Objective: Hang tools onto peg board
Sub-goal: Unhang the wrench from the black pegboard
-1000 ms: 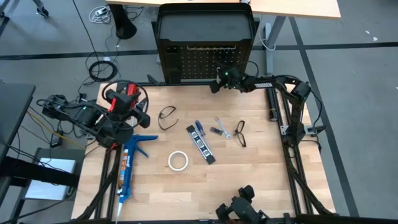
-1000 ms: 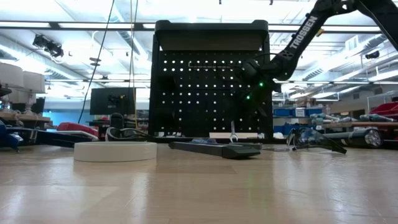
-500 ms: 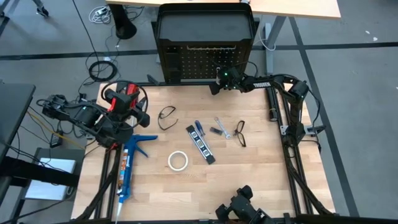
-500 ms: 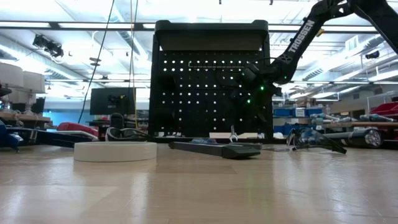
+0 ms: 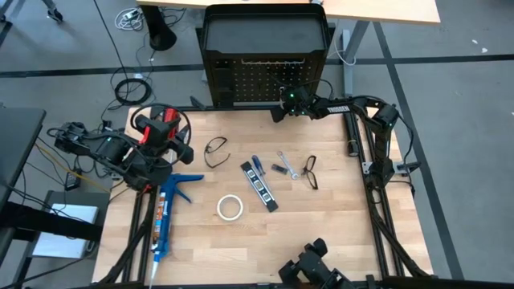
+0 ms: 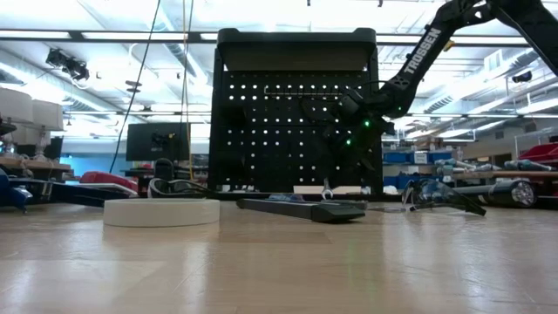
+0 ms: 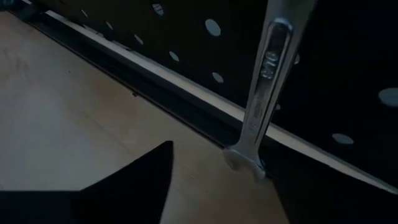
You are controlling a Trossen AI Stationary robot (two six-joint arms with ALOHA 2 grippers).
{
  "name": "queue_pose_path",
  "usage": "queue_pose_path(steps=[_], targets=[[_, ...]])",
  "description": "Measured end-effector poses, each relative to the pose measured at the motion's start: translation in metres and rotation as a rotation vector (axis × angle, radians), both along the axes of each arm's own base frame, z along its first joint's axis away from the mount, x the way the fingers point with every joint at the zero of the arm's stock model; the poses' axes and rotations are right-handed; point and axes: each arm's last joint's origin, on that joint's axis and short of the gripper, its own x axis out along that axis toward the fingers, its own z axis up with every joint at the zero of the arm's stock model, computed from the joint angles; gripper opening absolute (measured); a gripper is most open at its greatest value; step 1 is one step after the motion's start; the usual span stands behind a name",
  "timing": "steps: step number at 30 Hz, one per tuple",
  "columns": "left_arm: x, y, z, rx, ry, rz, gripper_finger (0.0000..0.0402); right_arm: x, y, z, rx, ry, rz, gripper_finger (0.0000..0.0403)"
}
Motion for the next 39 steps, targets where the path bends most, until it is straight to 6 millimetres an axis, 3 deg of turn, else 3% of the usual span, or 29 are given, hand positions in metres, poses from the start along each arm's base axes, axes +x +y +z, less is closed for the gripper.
queue_pose_path(steps=[19, 31, 39], targets=[[0.000, 0.000, 0.000, -0.008, -0.001, -0.003, 0.0160, 0.000, 0.000, 0.002, 0.007, -0.010, 0.016, 0.0011], [0.000, 0.000, 0.000, -0.022, 0.003, -0.013, 0.0160, -0.002, 0.003, 0.014, 0.044, -0.068, 0.172, 0.0011], [0.001, -0.001, 0.000, -0.026, -0.006, -0.013, 0.0160, -0.003, 0.005, 0.012, 0.127, -0.101, 0.217, 0.0079]])
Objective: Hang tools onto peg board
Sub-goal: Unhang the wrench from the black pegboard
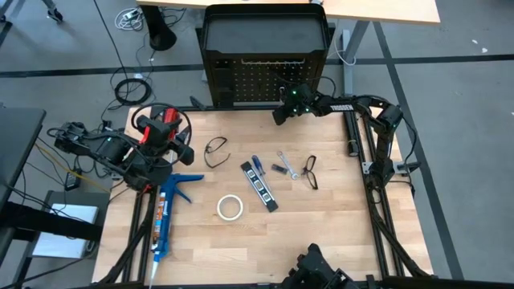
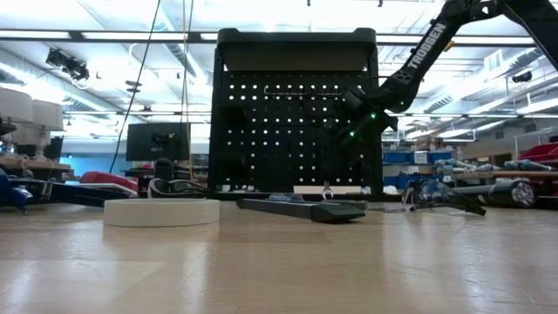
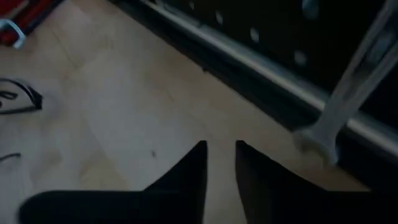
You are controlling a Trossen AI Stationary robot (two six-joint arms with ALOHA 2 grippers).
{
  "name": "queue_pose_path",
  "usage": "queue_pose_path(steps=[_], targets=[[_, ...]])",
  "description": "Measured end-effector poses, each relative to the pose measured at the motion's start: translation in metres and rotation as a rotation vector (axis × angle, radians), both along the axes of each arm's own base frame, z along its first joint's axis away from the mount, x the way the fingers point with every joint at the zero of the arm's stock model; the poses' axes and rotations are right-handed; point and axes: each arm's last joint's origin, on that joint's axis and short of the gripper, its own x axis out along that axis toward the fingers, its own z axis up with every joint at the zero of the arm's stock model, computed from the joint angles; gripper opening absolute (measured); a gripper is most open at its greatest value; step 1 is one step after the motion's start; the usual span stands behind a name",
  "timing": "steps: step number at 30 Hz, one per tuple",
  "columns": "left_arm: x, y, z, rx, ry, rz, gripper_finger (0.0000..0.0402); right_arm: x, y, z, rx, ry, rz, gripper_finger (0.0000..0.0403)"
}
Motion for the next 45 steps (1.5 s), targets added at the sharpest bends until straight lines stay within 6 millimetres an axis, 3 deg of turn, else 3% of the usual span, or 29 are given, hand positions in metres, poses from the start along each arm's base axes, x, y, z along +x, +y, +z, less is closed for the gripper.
queue_pose_path(steps=[8, 14, 18, 30, 35, 45], targets=[[0.000, 0.000, 0.000, -0.006, -0.003, -0.002, 0.0160, -0.004, 0.000, 0.005, 0.002, 0.021, -0.047, 0.0187], [0.000, 0.000, 0.000, -0.024, -0.009, -0.006, 0.0160, -0.009, 0.010, 0.007, -0.106, 0.050, -0.103, 0.0228], [0.000, 0.000, 0.000, -0.024, -0.010, -0.005, 0.0160, -0.014, 0.012, -0.002, -0.130, 0.019, -0.167, 0.0233], [0.000, 0.000, 0.000, -0.024, -0.014, -0.002, 0.0160, -0.013, 0.013, -0.002, -0.207, 0.053, -0.261, 0.0213], [0.000, 0.000, 0.000, -0.024, -0.013, -0.002, 0.0160, -0.003, 0.022, -0.001, -0.220, 0.066, -0.251, 0.0209], [0.000, 0.000, -0.001, -0.023, -0.002, -0.010, 0.0160, 0.033, 0.005, -0.011, -0.168, 0.081, -0.348, 0.0208]])
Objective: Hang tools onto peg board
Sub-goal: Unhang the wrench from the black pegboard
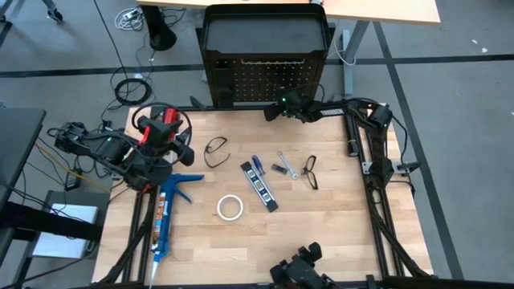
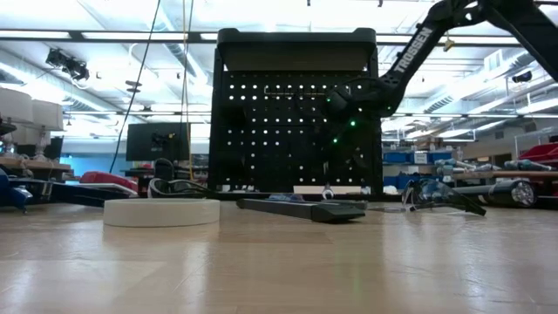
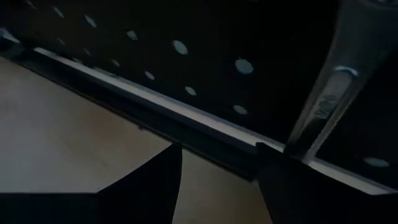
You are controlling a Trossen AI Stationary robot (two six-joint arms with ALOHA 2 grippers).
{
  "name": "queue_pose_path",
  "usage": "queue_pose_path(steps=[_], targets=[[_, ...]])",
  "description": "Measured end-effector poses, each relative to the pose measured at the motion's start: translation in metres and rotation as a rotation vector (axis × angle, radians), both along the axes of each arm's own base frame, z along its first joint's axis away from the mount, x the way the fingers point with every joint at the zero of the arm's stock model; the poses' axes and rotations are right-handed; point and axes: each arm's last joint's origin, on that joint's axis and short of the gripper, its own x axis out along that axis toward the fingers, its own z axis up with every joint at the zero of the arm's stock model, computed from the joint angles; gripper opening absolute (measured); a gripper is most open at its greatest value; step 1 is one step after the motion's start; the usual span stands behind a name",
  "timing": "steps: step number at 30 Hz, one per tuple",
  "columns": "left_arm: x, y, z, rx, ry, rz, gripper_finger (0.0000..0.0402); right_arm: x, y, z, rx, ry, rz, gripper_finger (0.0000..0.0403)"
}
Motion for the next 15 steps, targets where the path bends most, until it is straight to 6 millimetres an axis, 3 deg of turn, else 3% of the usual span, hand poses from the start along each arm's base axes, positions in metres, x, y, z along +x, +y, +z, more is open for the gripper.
queue_pose_path(steps=[5, 10, 15], targets=[[0.0002, -0.0002, 0.0000, -0.007, -0.003, -0.002, 0.0160, -0.0037, 0.0000, -0.0029, -0.017, 0.084, -0.087, 0.0201], [0.0003, -0.0002, 0.0000, -0.008, -0.004, -0.002, 0.0160, -0.0053, -0.0002, -0.0033, -0.014, 0.098, -0.111, 0.0170], [0.0002, -0.0002, 0.0000, -0.008, -0.004, -0.003, 0.0160, 0.0006, 0.0019, -0.0006, 0.011, 0.022, -0.028, 0.0138]])
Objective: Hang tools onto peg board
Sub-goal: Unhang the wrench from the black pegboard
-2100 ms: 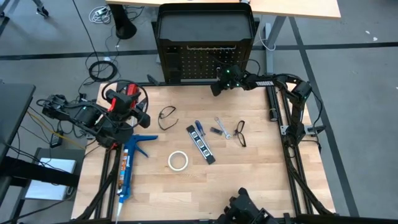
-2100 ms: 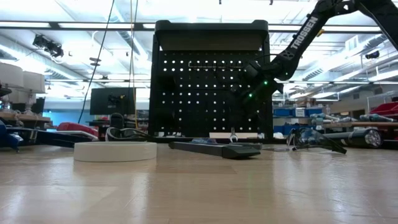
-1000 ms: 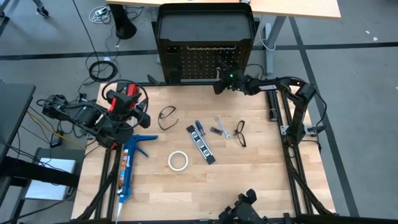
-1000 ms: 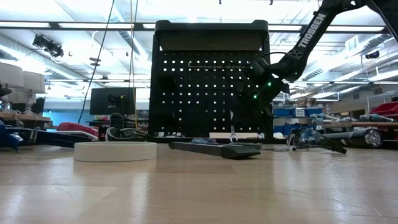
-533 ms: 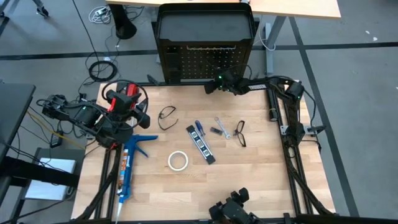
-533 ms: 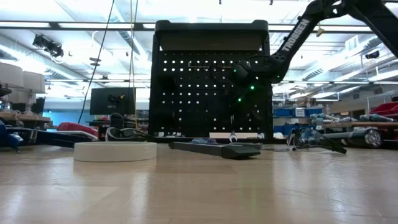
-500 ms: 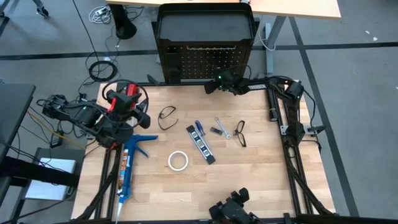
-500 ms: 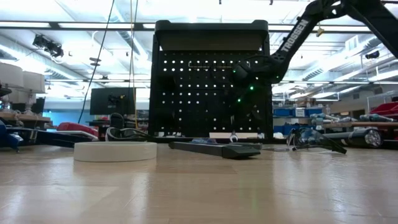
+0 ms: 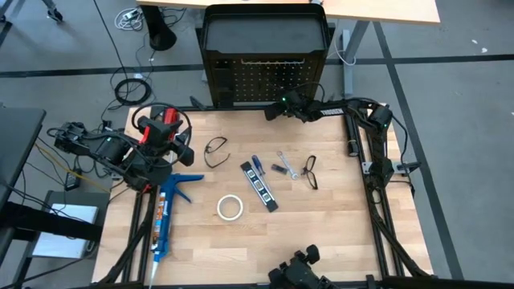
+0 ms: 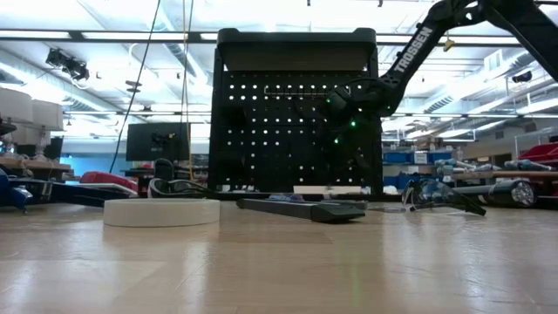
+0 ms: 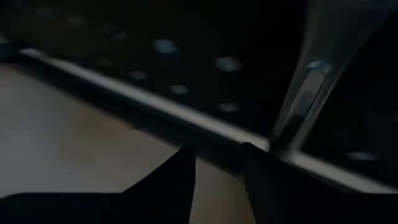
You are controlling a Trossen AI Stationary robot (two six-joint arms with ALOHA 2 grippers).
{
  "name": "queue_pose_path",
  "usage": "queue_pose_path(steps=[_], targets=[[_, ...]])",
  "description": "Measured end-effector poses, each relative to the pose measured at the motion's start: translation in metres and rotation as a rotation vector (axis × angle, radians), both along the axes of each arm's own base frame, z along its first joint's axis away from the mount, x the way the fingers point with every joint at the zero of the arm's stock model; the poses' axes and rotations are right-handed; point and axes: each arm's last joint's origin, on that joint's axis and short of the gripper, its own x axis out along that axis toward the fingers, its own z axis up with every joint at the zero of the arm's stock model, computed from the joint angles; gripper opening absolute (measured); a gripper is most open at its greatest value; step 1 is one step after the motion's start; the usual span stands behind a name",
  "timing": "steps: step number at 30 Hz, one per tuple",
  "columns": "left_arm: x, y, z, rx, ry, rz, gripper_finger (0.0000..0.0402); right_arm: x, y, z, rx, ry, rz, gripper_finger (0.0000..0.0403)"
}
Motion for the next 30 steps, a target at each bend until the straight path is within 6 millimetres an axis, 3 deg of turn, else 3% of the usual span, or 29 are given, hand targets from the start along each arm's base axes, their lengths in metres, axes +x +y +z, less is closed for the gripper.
queue_pose_path(steps=[5, 11, 21, 30], targets=[[0.000, 0.000, 0.000, 0.000, 0.000, 0.000, 0.0160, 0.005, 0.009, 0.005, 0.053, -0.041, 0.071, 0.0141], [0.000, 0.000, 0.000, 0.003, 0.008, -0.003, 0.0160, 0.008, 0.028, 0.011, 0.042, 0.068, 0.087, 0.0161], [0.000, 0.000, 0.000, 0.014, 0.014, -0.004, 0.0160, 0.003, 0.025, 0.011, 0.038, 0.098, 0.028, 0.0196], [0.001, 0.000, 0.001, 0.008, 0.004, -0.005, 0.0160, -0.001, 0.027, 0.011, 0.081, 0.122, 0.043, 0.0263]])
